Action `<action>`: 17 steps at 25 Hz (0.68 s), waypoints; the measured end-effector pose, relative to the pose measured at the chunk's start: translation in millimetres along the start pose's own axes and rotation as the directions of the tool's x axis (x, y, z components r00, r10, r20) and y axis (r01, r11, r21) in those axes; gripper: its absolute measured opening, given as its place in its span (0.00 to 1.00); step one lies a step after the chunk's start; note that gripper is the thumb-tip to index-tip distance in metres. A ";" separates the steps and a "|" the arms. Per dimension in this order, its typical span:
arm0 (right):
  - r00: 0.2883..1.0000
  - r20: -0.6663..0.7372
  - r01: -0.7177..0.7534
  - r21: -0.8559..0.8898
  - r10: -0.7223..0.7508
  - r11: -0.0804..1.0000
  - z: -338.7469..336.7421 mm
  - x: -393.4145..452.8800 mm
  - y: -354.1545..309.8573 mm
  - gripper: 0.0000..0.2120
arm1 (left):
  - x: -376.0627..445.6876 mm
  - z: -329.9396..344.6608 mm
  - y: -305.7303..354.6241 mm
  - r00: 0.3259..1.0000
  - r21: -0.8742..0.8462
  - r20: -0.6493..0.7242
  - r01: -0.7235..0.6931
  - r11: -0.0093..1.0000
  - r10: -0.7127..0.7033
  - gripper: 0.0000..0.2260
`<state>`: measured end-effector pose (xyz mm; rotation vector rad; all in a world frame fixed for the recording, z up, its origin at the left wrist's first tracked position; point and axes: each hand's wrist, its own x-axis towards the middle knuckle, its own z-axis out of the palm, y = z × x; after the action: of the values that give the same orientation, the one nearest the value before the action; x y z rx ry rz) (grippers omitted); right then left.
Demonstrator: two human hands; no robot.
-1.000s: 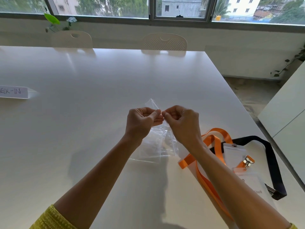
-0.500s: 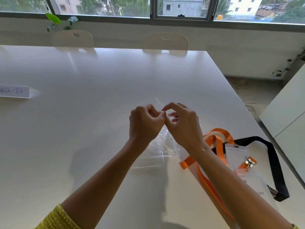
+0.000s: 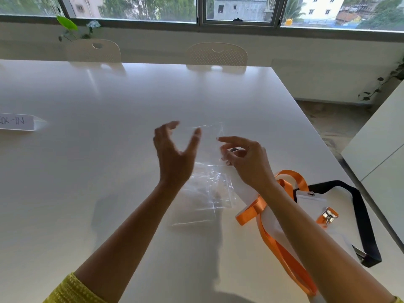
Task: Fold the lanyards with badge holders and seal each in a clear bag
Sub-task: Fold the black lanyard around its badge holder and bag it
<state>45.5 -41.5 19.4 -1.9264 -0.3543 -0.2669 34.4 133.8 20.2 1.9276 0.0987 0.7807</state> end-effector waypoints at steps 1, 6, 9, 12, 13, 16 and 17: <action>0.999 0.048 -0.015 0.065 0.012 0.998 -0.9 0.1 -0.1 0.16 | 7.0 -2.7 -4.3 0.985 -0.053 0.037 0.169 0.984 -0.167 0.24; 0.975 0.215 0.045 0.040 -0.053 0.998 -3.1 -0.2 4.6 0.30 | 31.2 -22.2 -20.7 0.823 -0.326 0.383 0.545 0.772 -0.419 0.14; 0.967 0.241 0.092 -0.028 -0.082 0.995 -4.2 0.5 7.2 0.36 | 34.1 -26.5 -21.0 0.873 -0.274 0.329 0.453 0.848 -0.360 0.18; 0.967 0.237 0.132 -0.148 -0.094 0.980 -3.3 2.8 10.0 0.39 | 30.1 -28.5 -23.9 0.934 0.000 0.354 -0.053 0.999 0.050 0.37; 0.968 0.227 0.150 -0.180 -0.107 0.972 -2.4 3.3 11.6 0.39 | 27.7 -27.0 -24.4 0.874 0.074 0.444 -0.257 0.964 0.199 0.44; 0.971 0.197 0.183 -0.245 -0.135 0.952 2.7 5.1 14.6 0.39 | 22.6 -11.6 -24.3 0.655 0.188 0.653 -0.626 0.757 0.380 0.52; 0.971 0.190 0.189 -0.246 -0.144 0.951 5.1 5.7 14.3 0.38 | 21.5 -5.4 -23.1 0.629 0.203 0.673 -0.663 0.720 0.389 0.51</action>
<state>56.1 -41.0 7.2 -2.1907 -0.6247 -0.2713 54.4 157.6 12.7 2.6089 -0.8152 0.5079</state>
